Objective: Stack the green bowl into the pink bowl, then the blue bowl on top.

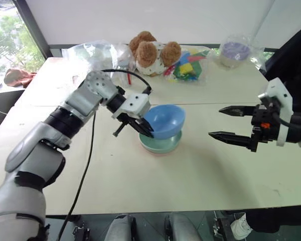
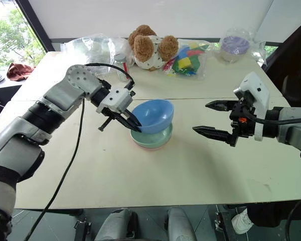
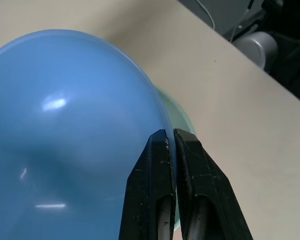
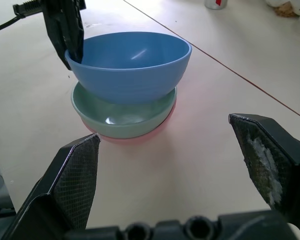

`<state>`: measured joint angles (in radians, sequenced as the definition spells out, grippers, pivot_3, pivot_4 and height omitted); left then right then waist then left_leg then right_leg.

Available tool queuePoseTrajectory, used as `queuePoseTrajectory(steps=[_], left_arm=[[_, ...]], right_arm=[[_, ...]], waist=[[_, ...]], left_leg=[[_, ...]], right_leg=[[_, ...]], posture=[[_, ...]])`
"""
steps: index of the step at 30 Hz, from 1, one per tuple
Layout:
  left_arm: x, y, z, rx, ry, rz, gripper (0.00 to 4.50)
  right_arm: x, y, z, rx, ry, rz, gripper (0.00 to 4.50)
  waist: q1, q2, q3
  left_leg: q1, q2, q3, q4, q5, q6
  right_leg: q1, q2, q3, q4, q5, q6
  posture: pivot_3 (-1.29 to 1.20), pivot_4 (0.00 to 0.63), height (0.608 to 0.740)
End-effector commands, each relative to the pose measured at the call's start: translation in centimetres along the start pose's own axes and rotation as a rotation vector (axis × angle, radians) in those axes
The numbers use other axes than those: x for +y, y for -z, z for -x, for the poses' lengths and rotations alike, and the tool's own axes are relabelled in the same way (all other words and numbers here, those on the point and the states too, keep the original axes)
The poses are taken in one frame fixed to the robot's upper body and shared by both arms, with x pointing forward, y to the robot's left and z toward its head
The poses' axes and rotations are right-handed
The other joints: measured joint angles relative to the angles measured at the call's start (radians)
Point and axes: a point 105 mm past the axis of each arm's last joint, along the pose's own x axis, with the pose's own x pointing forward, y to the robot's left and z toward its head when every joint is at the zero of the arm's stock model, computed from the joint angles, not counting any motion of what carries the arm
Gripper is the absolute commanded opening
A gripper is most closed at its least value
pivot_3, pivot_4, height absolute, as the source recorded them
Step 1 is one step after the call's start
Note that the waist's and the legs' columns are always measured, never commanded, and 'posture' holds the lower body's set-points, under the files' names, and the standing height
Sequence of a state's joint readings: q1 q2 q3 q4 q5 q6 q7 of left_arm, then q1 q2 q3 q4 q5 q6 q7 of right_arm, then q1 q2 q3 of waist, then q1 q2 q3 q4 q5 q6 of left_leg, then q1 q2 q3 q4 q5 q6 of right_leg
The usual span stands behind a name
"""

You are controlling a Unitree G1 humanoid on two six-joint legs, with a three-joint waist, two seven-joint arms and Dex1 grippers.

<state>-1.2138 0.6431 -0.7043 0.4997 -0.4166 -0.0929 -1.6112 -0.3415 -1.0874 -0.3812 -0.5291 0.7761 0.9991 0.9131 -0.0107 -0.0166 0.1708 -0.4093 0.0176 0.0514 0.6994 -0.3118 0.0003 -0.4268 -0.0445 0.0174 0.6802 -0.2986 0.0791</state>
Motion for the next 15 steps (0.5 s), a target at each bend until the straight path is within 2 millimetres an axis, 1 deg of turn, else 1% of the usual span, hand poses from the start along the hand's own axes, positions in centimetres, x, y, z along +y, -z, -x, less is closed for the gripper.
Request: queuePoseTrajectory(steps=[1,2,5,8,9,12,15], left_arm=[[0.1,-0.2,-0.2,0.000,0.004,-0.019,0.67],[0.0,-0.1,-0.3,-0.006,0.005,-0.010,0.96],[0.1,-0.5,0.1,-0.049,-0.018,0.029,2.57],[0.7,-1.8,1.6,-0.119,-0.072,0.064,4.15],[0.8,-2.4,2.4,-0.140,-0.096,0.076,4.47],[1.1,-3.7,5.5,-0.197,-0.196,0.111,4.47],[0.2,-3.9,8.4,-0.206,-0.291,0.159,4.47]], right_arm=[[0.1,-1.0,0.7,-0.021,0.030,0.041,4.50],[0.0,-1.0,0.8,-0.020,0.032,0.041,4.50],[0.0,-0.7,0.7,-0.011,0.032,0.039,4.50],[-0.1,-0.6,0.6,-0.008,0.026,0.039,4.50],[-0.1,-0.6,0.5,-0.007,0.021,0.037,4.50],[-0.1,-0.1,0.2,0.018,0.008,0.043,4.50],[0.0,0.3,0.0,0.035,-0.011,0.052,4.50]], waist=[[0.000,0.000,0.000],[0.000,0.000,0.000],[-0.002,0.000,0.000],[-0.003,0.000,0.000],[-0.003,0.000,0.000],[-0.005,0.000,0.000],[-0.006,0.000,0.000]], left_leg=[[0.000,0.000,0.000,0.000,0.000,0.000],[0.000,0.000,0.000,0.000,0.000,0.000],[0.000,0.000,0.000,0.000,0.000,0.000],[0.000,0.000,0.000,0.000,0.000,0.000],[0.000,0.000,0.000,0.000,0.000,0.000],[0.000,0.000,0.000,0.000,0.000,0.000],[0.000,0.001,0.000,0.000,0.000,0.000]], right_leg=[[0.000,0.000,0.000,0.000,0.000,0.000],[0.000,0.000,0.000,0.000,0.000,0.000],[0.000,0.000,0.000,0.000,0.000,0.000],[0.000,0.000,0.000,0.000,0.000,0.000],[0.000,0.000,0.000,0.000,0.000,0.000],[0.000,0.000,0.000,0.000,0.000,0.000],[0.000,0.001,0.000,0.000,0.000,0.000]], posture=[[0.00,0.150,0.740],[0.00,0.150,0.740],[0.00,0.150,0.740],[0.00,0.150,0.740],[0.00,0.150,0.740],[0.00,0.150,0.740],[0.00,0.150,0.740]])
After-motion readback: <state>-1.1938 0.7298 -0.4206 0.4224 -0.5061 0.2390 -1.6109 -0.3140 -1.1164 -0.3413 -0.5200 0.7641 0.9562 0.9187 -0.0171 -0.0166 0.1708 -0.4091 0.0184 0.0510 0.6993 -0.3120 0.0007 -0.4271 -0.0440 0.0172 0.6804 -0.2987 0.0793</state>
